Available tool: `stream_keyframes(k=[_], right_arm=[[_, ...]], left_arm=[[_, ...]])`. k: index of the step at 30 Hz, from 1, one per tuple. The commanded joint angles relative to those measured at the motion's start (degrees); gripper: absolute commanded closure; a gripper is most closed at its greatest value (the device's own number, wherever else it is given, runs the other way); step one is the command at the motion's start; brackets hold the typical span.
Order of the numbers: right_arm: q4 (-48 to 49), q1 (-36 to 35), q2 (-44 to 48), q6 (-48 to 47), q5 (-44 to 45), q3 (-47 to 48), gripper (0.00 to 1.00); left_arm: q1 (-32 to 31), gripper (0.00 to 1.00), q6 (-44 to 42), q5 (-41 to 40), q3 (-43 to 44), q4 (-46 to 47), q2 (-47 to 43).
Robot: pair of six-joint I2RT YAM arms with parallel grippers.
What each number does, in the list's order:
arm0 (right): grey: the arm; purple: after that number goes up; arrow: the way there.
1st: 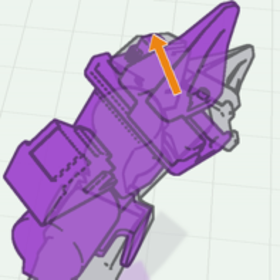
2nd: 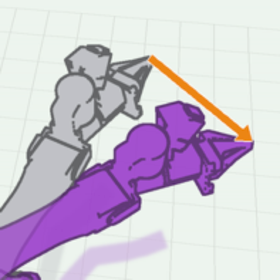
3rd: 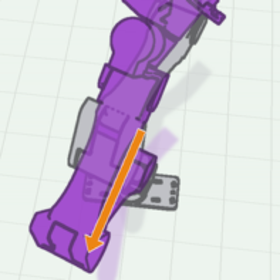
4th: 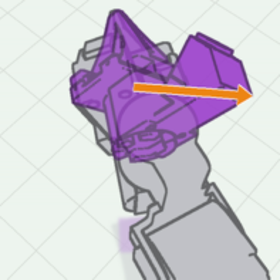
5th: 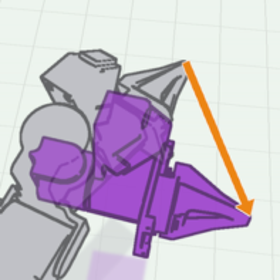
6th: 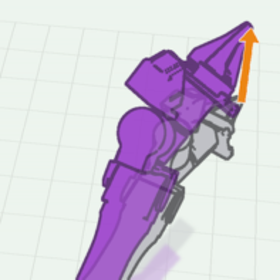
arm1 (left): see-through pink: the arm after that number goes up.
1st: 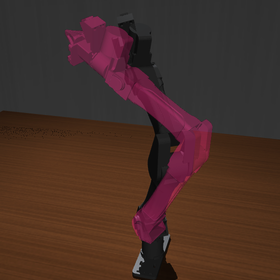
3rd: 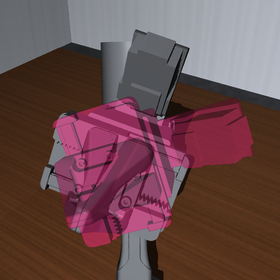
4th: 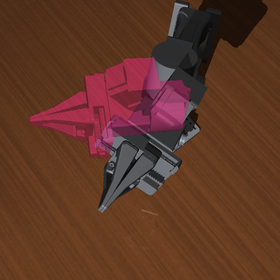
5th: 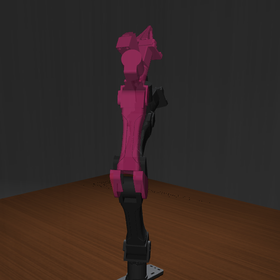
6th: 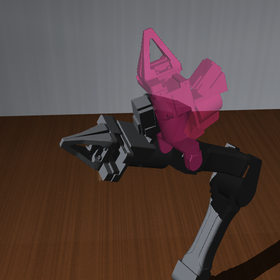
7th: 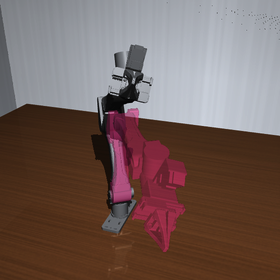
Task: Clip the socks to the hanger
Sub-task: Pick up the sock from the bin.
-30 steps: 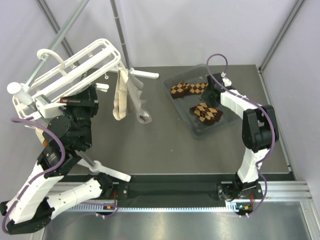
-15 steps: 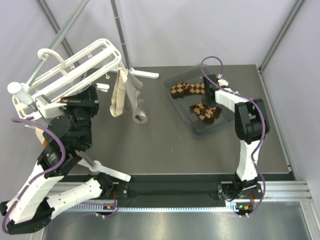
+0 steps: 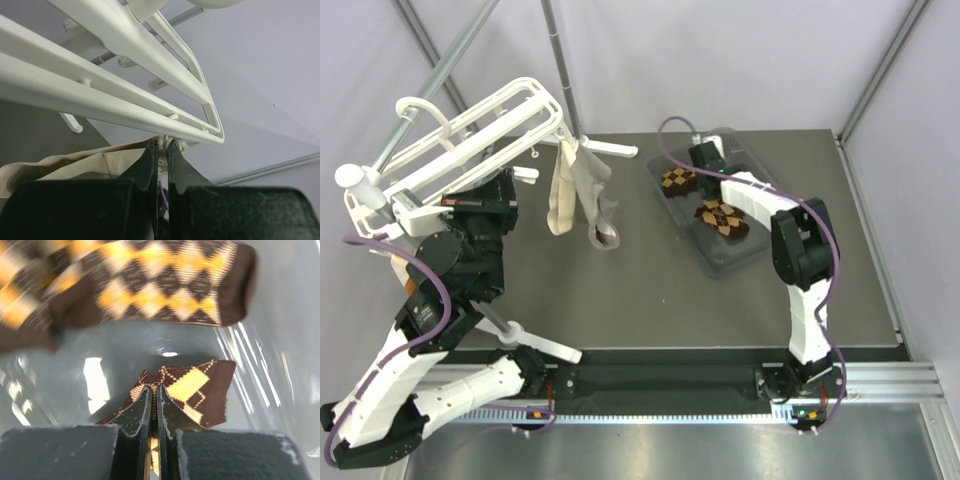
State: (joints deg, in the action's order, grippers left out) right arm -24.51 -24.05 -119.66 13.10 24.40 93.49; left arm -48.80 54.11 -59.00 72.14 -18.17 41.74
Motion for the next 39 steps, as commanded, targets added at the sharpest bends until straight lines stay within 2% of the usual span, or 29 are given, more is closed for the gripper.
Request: stream_keyframes(k=[1, 2, 4, 5, 8, 9, 11, 12, 13, 14, 16, 21, 22, 27, 30, 34, 39], right_arm=[[-1.2, -3.7, 4.5, -16.3, 5.8, 0.0, 1.0], [-1.6, -3.9, 4.9, -17.1, 5.0, -0.4, 1.0], [-1.8, -4.0, 6.5, -17.1, 1.5, -2.5, 0.82], [-1.4, -3.9, 7.1, -16.4, 0.7, -3.4, 0.62], [3.2, -2.1, 11.2, -9.8, -5.9, -7.9, 0.35], [4.5, -1.0, 12.1, -4.5, -8.0, -9.0, 0.33], [6.4, 2.4, 13.6, 1.5, -13.8, -10.8, 0.33], [6.3, 4.4, 13.6, 7.8, -15.4, -10.8, 0.35], [6.3, 5.2, 13.0, 10.9, -16.1, -10.8, 0.39], [6.3, 5.9, 12.7, 13.8, -16.8, -10.7, 0.52], [6.0, 7.0, 11.0, 21.1, -16.8, -9.8, 0.6], [0.5, 7.2, 5.8, 33.0, -11.7, -4.7, 0.66], [-3.4, 7.1, 4.0, 34.7, -8.4, -2.5, 0.67], [-6.3, 6.5, 1.2, 37.4, -5.6, -0.5, 0.66], [-9.2, 5.6, 0.7, 39.8, -0.2, -1.1, 0.62], [-9.2, 5.6, -0.7, 39.7, 0.6, -1.1, 0.56], [-9.5, 5.5, -4.1, 38.1, 1.1, 1.2, 0.56]], left_arm=[[-0.2, 1.0, 1.4, 2.9, -1.1, -3.4, 0.3], [-0.2, 1.0, 1.4, 3.0, -1.1, -3.4, 0.2], [-0.2, 1.0, 1.6, 3.2, -1.0, -3.4, 0.4], [-0.2, 1.0, 1.6, 3.3, -1.1, -3.4, 0.5], [-0.2, 1.0, 1.6, 3.6, -1.1, -3.4, 0.7], [-0.2, 1.0, 1.7, 3.6, -1.0, -3.4, 0.7], [-0.2, 1.0, 1.8, 3.6, -0.9, -3.5, 0.5], [-0.3, 1.0, 1.7, 3.6, -0.9, -3.4, 0.5], [-0.3, 1.0, 1.6, 3.6, -0.9, -3.5, 0.5], [-0.2, 1.0, 1.7, 3.6, -0.9, -3.5, 0.5], [-0.3, 1.0, 1.7, 3.6, -0.9, -3.5, 0.5], [-0.2, 1.0, 1.9, 4.0, -0.7, -3.8, 0.5], [-0.2, 1.0, 2.0, 4.0, -0.6, -3.9, 0.5], [-0.2, 1.0, 2.1, 3.8, -0.4, -4.3, 0.7], [-0.2, 1.0, 2.2, 3.9, -0.3, -4.2, 1.1], [-0.2, 1.0, 2.4, 4.4, -0.3, -4.0, 1.6], [-0.2, 1.0, 2.3, 4.5, -0.2, -3.9, 1.8]])
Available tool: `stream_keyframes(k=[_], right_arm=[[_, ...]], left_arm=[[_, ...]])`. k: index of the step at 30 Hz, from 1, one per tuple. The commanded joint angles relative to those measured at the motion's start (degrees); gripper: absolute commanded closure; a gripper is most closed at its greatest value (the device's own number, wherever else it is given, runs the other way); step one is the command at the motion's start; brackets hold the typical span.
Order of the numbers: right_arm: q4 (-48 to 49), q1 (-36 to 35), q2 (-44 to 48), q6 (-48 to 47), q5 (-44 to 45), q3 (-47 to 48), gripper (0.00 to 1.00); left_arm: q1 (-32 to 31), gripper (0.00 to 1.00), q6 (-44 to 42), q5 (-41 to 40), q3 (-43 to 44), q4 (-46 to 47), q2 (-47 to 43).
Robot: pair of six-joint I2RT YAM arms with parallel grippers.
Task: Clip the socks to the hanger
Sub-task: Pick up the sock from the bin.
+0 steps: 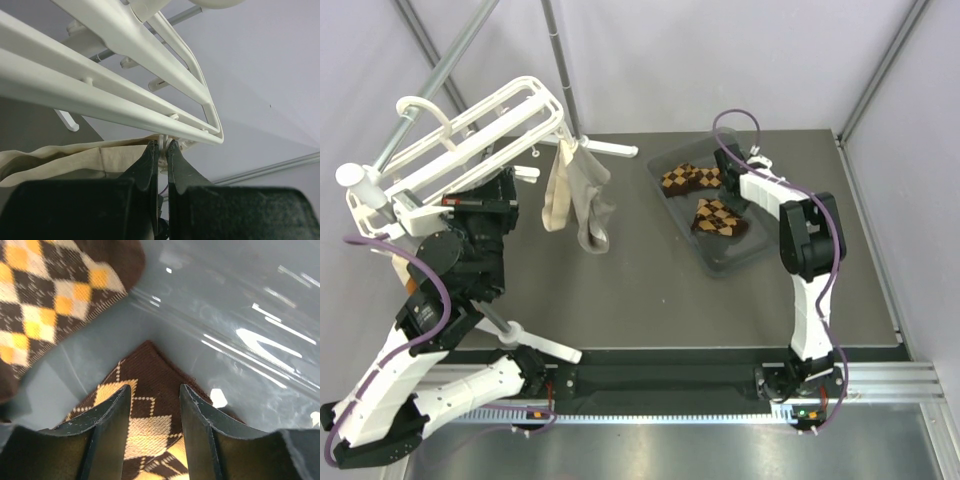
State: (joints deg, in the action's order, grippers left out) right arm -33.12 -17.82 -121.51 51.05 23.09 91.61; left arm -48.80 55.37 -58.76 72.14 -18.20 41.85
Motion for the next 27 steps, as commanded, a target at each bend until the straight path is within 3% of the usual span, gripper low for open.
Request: stream_keyframes(k=[1, 7, 14, 20, 25, 27], right_arm=[[-0.9, -0.7, -3.3, -0.2, 2.0, 3.3, 0.57], [0.5, -0.7, -5.0, -3.5, 0.5, 4.6, 0.68], [5.1, -0.8, -4.0, -14.6, 0.3, 6.0, 1.0], [13.9, -1.2, -0.3, -36.8, -0.8, 6.0, 1.0], [22.7, -2.2, 9.1, -46.2, -0.4, -1.5, 1.0], [21.7, -2.3, 13.8, -47.7, -1.4, -3.5, 1.0]], left_arm=[[-0.2, 1.0, 1.0, 4.4, -0.2, -3.9, 1.6], [-0.2, 1.0, 1.3, 4.4, 0.1, -3.9, 1.7], [-0.2, 1.0, 2.4, 4.7, -0.8, -4.0, 1.4], [-0.3, 1.0, 2.5, 4.9, -0.6, -4.4, 1.4], [-0.2, 1.0, 2.8, 4.7, -0.8, -4.5, 1.2], [-0.3, 1.0, 2.7, 4.6, -0.7, -4.6, 1.2]])
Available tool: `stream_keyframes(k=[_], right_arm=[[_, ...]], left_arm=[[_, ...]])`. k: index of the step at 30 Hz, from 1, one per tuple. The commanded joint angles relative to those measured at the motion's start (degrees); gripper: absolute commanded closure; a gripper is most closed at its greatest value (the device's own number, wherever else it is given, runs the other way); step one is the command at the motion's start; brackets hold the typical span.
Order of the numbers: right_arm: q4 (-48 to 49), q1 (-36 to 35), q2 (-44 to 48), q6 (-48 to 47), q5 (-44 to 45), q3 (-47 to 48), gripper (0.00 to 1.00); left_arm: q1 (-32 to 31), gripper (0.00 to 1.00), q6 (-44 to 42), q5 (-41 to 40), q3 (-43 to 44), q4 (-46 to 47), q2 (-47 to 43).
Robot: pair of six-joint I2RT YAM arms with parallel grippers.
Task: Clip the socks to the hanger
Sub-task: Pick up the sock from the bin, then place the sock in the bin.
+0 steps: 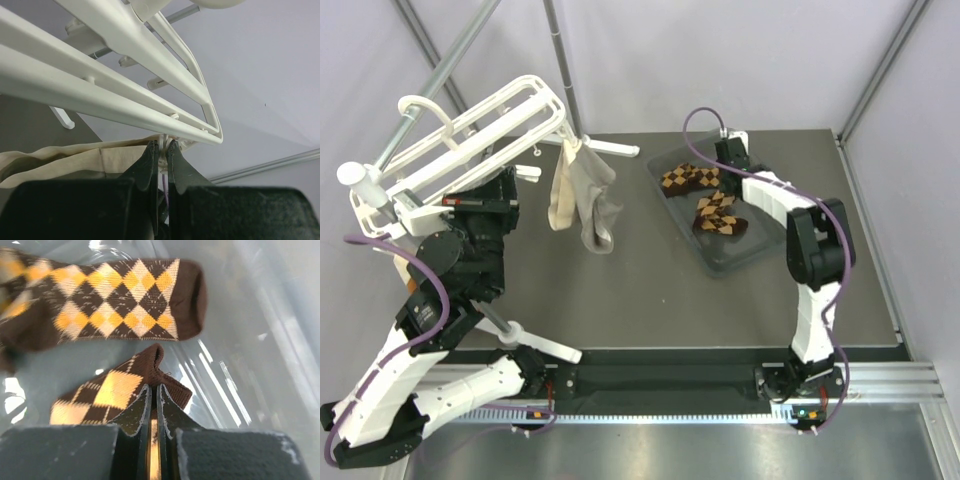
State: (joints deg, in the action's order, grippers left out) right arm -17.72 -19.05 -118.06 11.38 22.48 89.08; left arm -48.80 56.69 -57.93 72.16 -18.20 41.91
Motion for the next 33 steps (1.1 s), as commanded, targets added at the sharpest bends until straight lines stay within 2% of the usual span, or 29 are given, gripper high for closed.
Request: stream_keyframes(k=[1, 7, 10, 13, 17, 18, 25, 30, 33], right_arm=[[5.1, -1.3, 11.9, -9.6, -0.9, -0.8, 1.0], [-8.1, -1.9, 24.4, -16.0, -0.2, 3.9, 1.0], [-11.9, -1.9, 29.8, -17.0, -5.4, 7.7, 1.0], [-18.5, -1.8, 31.1, -16.0, -14.2, 17.7, 1.0], [-32.5, -2.0, 29.5, -14.4, -17.0, 30.8, 1.0], [-33.7, -1.9, 29.9, -14.5, -17.1, 31.4, 1.0], [-33.8, -1.0, 34.5, -18.1, -18.1, 21.7, 1.0], [-31.9, 3.4, 28.8, -19.7, -27.8, 19.0, 1.0], [-30.3, 4.4, 22.6, -21.0, -28.8, 18.1, 1.0]], left_arm=[[-0.2, 1.0, 1.4, 3.8, -0.7, -4.6, 1.2], [-0.2, 1.0, 2.0, 4.1, -1.3, -4.8, 0.7], [-0.2, 1.0, 2.3, 4.4, -1.2, -4.7, 0.9], [-0.2, 1.0, 2.3, 4.6, -0.9, -4.6, 1.1], [-0.3, 1.0, 2.3, 4.8, -1.1, -4.7, 0.5], [-0.2, 1.0, 2.4, 4.8, -1.2, -4.7, 0.0], [-0.2, 1.0, 1.8, 4.2, -1.0, -5.0, 0.0], [-0.2, 1.0, 1.5, 4.6, -0.4, -5.0, 0.5], [-0.2, 1.0, 1.5, 4.3, -0.6, -5.0, 0.2]])
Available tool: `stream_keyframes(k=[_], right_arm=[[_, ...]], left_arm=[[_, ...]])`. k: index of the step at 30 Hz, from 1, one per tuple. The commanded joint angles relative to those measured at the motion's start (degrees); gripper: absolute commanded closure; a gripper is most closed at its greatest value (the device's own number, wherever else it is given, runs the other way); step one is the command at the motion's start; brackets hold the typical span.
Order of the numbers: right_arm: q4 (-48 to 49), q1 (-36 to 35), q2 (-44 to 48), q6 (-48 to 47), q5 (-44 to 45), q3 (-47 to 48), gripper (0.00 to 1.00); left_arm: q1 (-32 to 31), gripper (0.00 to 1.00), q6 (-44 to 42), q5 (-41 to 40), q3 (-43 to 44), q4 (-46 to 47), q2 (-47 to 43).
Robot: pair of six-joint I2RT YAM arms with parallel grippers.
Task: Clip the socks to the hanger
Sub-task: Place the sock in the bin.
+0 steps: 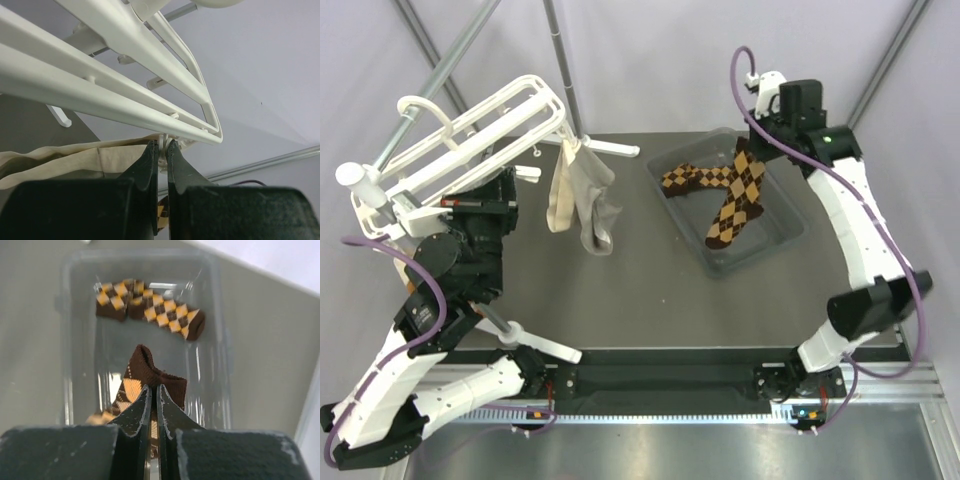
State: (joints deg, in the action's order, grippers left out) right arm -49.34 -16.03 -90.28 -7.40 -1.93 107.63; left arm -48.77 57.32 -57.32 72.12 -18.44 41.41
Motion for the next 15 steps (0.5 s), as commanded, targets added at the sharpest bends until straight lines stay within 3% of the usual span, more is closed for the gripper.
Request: stream_keyframes(k=[1, 7, 10, 11, 12, 15], right_arm=[[1.4, 1.4, -7.4, -2.6, -4.7, 0.4, 1.0], [3.1, 1.1, -25.5, -0.4, -8.4, 11.3, 1.0], [4.3, 0.6, -31.7, 3.6, -3.8, 12.8, 1.0], [4.3, 0.0, -33.1, 4.9, 0.0, 12.3, 0.95], [6.3, -0.1, -33.1, 7.0, 1.3, 10.9, 0.78], [14.8, -0.2, -29.9, 9.5, 4.5, 0.6, 0.58]], left_arm=[[-0.4, 1.0, 1.0, 3.8, -0.6, -4.8, 0.6], [-0.3, 1.0, 0.9, 4.1, 0.0, -4.7, 1.1], [-0.3, 1.0, 1.1, 4.8, 0.0, -4.8, 1.2], [-0.3, 1.0, 1.4, 4.9, -0.1, -4.8, 1.2], [-0.3, 1.0, 1.6, 5.0, -0.3, -4.8, 1.3], [-0.3, 1.0, 1.7, 5.5, -0.2, -4.8, 1.7]])
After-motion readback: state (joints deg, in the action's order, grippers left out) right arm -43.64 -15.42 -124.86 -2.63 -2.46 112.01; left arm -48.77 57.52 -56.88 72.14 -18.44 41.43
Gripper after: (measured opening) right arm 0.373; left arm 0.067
